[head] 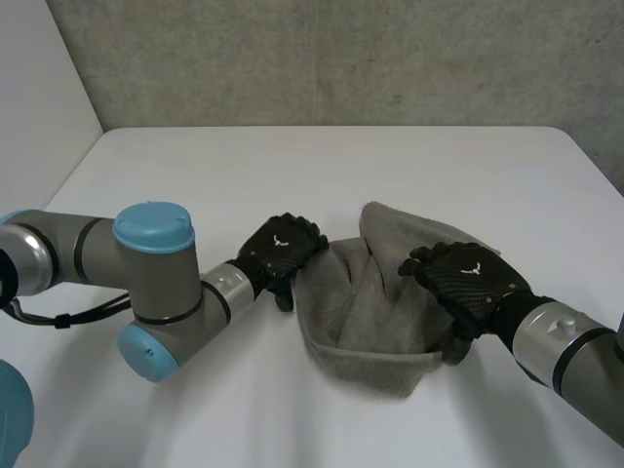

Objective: Fold the towel.

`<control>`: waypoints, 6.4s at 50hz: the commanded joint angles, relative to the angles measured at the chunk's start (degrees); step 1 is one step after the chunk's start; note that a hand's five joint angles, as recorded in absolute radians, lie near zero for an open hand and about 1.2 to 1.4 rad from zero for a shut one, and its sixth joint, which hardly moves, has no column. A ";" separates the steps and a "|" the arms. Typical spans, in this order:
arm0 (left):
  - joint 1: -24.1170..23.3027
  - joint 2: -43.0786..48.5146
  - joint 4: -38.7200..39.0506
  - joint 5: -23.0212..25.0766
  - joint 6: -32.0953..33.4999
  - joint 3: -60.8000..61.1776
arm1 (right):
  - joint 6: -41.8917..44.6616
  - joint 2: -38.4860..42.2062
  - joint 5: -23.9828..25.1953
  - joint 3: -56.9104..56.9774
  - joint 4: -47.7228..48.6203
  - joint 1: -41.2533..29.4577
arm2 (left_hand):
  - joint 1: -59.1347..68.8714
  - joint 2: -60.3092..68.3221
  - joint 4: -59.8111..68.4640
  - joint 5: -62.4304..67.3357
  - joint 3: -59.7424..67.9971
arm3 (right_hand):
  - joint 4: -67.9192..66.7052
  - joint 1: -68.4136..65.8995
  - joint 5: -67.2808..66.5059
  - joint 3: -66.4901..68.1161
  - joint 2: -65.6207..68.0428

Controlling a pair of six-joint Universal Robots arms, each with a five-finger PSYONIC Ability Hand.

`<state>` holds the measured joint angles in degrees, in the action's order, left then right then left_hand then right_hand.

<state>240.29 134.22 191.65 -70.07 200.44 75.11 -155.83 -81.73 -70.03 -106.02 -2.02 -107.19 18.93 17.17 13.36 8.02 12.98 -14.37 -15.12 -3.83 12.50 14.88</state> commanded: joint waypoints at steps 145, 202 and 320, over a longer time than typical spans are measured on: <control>5.71 -30.14 20.61 -8.17 -9.89 -3.96 | 0.35 4.92 5.87 42.65 12.39 3.21 | 61.07 62.83 -3.36 61.98 -2.98 | 4.37 -64.88 -66.17 -2.50 65.12; 14.06 -37.71 9.62 0.64 6.10 48.55 | 40.52 3.95 24.59 1.08 -20.31 21.76 | 61.07 62.83 -3.36 61.98 -2.98 | 4.37 -52.15 -53.44 -2.50 52.40; 16.44 -39.65 9.44 0.90 5.57 47.85 | 50.17 13.69 24.51 3.36 -8.88 9.72 | 61.07 62.83 -3.36 61.98 -2.98 | 4.37 -11.11 -12.40 -2.50 11.35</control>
<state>256.76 94.60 201.10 -69.17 206.01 122.98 -113.04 -73.72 -42.29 -104.91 -9.32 -96.65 74.65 76.80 13.36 67.36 12.98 -14.37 -28.45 -16.81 12.50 29.18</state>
